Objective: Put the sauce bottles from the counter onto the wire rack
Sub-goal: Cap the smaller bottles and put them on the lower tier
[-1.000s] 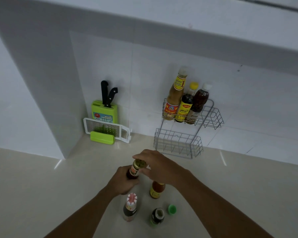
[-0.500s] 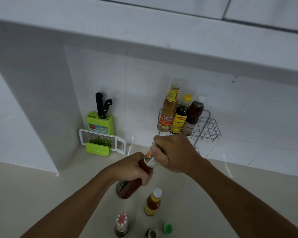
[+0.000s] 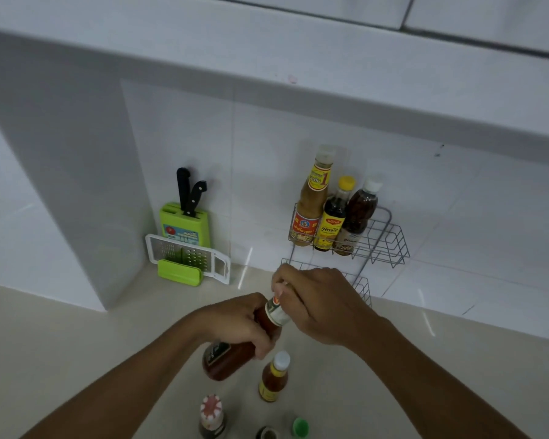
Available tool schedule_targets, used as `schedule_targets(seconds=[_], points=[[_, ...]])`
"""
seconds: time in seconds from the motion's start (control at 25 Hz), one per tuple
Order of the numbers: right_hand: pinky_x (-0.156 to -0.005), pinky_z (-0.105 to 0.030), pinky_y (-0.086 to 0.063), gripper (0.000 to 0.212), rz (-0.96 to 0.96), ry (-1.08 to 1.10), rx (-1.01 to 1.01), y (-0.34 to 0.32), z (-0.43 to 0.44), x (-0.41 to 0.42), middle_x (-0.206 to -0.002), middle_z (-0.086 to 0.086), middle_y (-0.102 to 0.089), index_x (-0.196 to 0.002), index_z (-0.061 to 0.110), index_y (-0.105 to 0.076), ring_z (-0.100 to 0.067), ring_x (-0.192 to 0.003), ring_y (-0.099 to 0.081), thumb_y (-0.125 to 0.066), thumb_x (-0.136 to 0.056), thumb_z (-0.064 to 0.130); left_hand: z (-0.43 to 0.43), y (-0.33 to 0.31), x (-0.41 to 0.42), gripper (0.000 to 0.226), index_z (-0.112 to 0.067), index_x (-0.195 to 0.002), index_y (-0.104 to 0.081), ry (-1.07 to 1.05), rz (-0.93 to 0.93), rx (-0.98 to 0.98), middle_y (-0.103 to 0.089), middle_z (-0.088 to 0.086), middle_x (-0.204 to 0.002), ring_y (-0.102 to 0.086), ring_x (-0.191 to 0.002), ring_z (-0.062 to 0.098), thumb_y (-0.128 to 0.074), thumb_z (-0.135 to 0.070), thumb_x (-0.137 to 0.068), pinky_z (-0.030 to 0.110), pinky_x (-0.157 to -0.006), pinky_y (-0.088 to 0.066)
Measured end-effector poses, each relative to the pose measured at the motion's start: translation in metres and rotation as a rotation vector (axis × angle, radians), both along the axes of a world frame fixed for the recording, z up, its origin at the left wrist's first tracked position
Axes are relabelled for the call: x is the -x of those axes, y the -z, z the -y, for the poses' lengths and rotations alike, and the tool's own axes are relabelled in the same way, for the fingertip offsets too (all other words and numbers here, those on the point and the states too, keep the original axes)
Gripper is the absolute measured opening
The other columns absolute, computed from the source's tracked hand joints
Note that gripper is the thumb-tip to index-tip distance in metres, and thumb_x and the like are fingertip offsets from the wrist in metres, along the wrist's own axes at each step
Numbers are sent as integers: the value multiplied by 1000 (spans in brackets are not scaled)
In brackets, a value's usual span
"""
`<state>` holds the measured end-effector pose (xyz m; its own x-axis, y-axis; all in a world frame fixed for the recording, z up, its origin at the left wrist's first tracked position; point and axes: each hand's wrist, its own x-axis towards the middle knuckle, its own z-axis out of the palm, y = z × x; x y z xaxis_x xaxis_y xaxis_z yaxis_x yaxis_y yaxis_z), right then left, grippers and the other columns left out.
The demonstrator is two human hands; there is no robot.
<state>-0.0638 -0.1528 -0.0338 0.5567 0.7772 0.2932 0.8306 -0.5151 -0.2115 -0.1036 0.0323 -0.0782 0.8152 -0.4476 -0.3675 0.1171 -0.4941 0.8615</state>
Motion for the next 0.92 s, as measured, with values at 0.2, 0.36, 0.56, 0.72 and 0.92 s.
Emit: schedule_targets(seconds=[0.2, 0.36, 0.56, 0.72, 0.92], points=[[-55, -38, -49, 32, -13, 198, -154, 9, -10, 1, -66, -2, -61, -93, 23, -49, -20, -57, -55, -22, -89, 39, 13, 0, 6, 14, -17, -61, -62, -232, 184, -101, -63, 2, -61, -60, -56, 16, -70, -13, -51, 34, -60, -52], [-57, -40, -53, 43, -53, 261, -174, 20, -5, 6, -69, -6, -63, -90, 19, -53, -22, -61, -59, -17, -88, 43, 28, 7, 24, 15, -36, -59, -56, -382, 366, -264, -59, -5, -56, -56, -54, 14, -66, -26, -54, 26, -55, -47], [-52, -38, -51, 41, -75, 294, -211, 13, -4, 7, -66, -6, -62, -88, 15, -54, -21, -59, -60, -22, -89, 41, 41, 6, 24, 16, -34, -78, -53, -514, 550, -459, -66, -7, -70, -56, -63, 15, -63, -30, -66, 25, -60, -44], [-49, -17, -44, 20, -690, 413, -689, 18, -8, -1, -69, 6, -62, -87, 16, -62, -1, -56, -56, -61, -96, 33, 43, 5, -2, 15, -28, -80, -51, -601, 605, -449, -65, -4, -72, -58, -65, 21, -60, -31, -68, 27, -56, -42], [-51, -28, -58, 18, -690, 478, -676, 28, 9, -8, -58, 1, -73, -83, 16, -73, -10, -51, -70, -82, -81, 32, 47, 25, -43, 30, -24, -96, -48, -449, 721, -320, -64, -1, -93, -63, -83, 21, -67, -26, -73, 40, -62, -56]])
